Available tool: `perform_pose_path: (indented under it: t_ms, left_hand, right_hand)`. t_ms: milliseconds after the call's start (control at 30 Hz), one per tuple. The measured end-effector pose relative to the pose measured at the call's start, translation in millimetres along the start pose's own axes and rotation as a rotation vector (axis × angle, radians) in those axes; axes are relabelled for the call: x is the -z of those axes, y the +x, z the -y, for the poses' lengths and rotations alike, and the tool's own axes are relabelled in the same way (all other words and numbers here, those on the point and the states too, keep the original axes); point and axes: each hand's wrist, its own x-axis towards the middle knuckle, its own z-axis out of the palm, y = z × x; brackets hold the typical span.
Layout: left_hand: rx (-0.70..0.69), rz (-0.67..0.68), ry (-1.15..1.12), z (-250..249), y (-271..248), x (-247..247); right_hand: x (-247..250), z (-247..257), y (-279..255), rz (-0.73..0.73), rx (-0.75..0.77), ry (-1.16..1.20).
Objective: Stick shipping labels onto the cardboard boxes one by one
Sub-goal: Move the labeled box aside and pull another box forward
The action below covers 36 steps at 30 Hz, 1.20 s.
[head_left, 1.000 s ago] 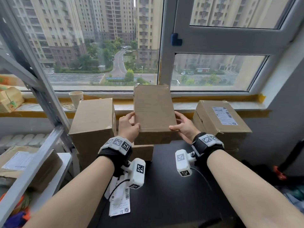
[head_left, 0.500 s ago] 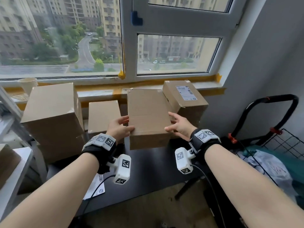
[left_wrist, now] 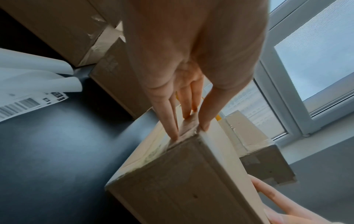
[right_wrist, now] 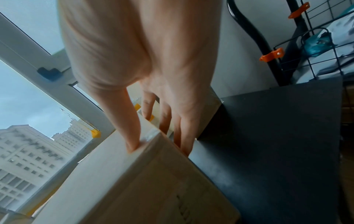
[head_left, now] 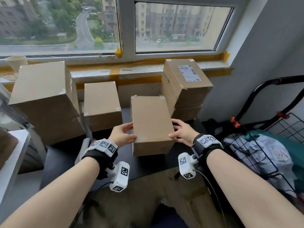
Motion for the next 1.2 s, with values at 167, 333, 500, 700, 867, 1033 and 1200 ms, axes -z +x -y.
perform_pose_path:
  t_ms: [167, 333, 500, 700, 867, 1033, 1200]
  left_hand:
    - [0.062, -0.009, -0.001, 14, 3, 0]
    - [0.098, -0.027, 0.047, 25, 9, -3]
    - [0.078, -0.048, 0.156, 32, 14, -7]
    - [-0.013, -0.049, 0.426, 29, 10, -5]
    - [-0.021, -0.081, 0.708, 21, 6, 9]
    - [-0.027, -0.122, 0.955, 14, -9, 28]
    - [-0.003, -0.152, 1.087, 22, -27, 58]
  right_hand:
    - [-7, -15, 8, -0.001, -0.053, -0.031]
    - [-9, -21, 20, -0.023, -0.037, -0.134]
    - [-10, -23, 27, -0.030, 0.004, -0.259]
    - [-15, -17, 26, -0.066, 0.092, -0.611]
    - [-27, -7, 22, -0.089, 0.191, -0.891]
    - [-55, -2, 20, -0.075, 0.278, -1.072]
    - [-100, -4, 22, 0.019, 0.354, -1.148]
